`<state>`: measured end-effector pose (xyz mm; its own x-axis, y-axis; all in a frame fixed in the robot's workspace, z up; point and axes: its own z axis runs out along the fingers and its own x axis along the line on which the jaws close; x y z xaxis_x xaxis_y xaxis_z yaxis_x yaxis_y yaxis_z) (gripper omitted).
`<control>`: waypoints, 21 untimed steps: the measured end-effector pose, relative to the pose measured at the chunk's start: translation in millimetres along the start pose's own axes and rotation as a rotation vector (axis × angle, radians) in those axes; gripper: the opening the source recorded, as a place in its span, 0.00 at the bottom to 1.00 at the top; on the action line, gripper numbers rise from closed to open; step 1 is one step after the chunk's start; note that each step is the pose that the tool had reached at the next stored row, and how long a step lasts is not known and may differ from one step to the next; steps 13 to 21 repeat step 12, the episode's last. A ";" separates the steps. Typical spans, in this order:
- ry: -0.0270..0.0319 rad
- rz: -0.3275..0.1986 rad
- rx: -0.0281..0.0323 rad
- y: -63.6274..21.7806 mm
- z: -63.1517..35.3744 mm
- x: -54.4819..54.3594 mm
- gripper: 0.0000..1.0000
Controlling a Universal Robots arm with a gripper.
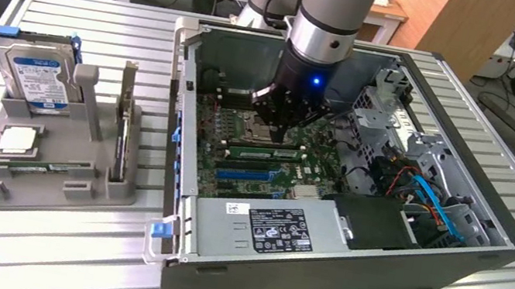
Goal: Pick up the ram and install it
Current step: 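Press down the ram until it locks into place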
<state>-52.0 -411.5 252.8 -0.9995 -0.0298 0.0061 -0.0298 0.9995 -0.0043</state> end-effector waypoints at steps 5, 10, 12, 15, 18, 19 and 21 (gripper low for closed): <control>-0.0001 0.000 -0.0002 0.6 0.1 0.1 0.09; 0.0000 0.000 -0.0001 1.0 0.0 0.1 0.09; 0.0000 0.000 -0.0001 1.0 0.0 0.1 0.09; 0.0000 0.000 -0.0001 1.0 0.0 0.1 0.09; 0.0000 0.000 -0.0001 1.0 0.0 0.1 0.09; 0.0000 0.000 -0.0001 1.0 0.0 0.1 0.09; 0.0000 0.000 -0.0001 1.0 0.0 0.1 0.09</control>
